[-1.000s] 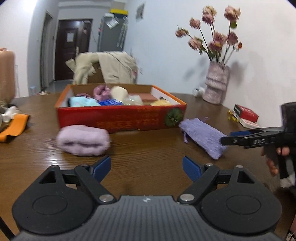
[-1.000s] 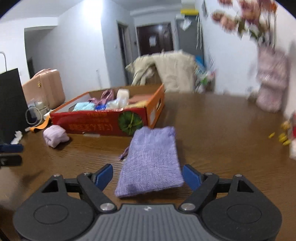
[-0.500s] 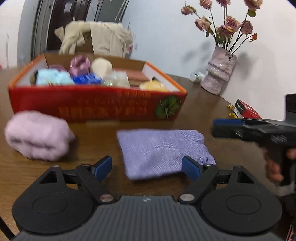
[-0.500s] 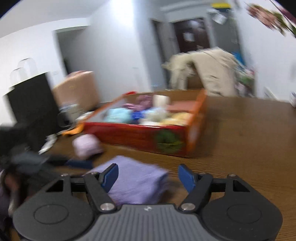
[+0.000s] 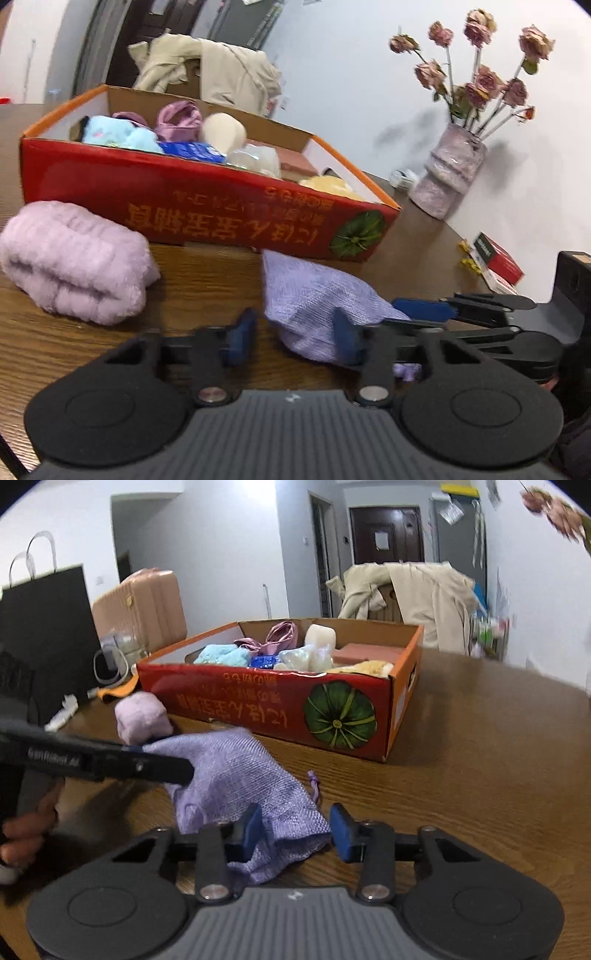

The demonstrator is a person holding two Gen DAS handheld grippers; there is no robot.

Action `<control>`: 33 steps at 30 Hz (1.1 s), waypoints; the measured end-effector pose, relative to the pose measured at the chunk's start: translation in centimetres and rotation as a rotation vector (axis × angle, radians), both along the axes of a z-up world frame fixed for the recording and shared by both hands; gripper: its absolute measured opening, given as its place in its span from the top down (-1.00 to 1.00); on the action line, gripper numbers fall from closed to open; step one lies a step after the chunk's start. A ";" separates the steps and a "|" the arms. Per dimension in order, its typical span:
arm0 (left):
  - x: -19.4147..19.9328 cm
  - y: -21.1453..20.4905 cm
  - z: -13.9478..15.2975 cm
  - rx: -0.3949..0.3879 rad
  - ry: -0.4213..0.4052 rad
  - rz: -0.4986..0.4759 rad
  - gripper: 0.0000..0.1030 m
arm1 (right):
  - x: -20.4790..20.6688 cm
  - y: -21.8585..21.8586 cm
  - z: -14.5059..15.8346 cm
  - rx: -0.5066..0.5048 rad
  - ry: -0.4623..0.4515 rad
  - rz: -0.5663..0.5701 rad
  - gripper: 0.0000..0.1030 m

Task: Organize soft objects
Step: 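Grasp the purple drawstring pouch with both grippers, then carry the pouch into the box and open both grippers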

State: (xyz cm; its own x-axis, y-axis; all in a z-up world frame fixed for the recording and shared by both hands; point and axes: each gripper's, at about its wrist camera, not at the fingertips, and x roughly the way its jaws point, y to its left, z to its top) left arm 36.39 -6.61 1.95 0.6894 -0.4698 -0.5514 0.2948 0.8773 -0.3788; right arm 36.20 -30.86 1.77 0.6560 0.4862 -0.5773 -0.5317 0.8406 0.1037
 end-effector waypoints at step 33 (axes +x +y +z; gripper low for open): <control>3.0 5.9 11.2 -0.025 -0.252 0.158 0.93 | 7.2 9.8 14.1 -0.045 -0.163 0.023 0.89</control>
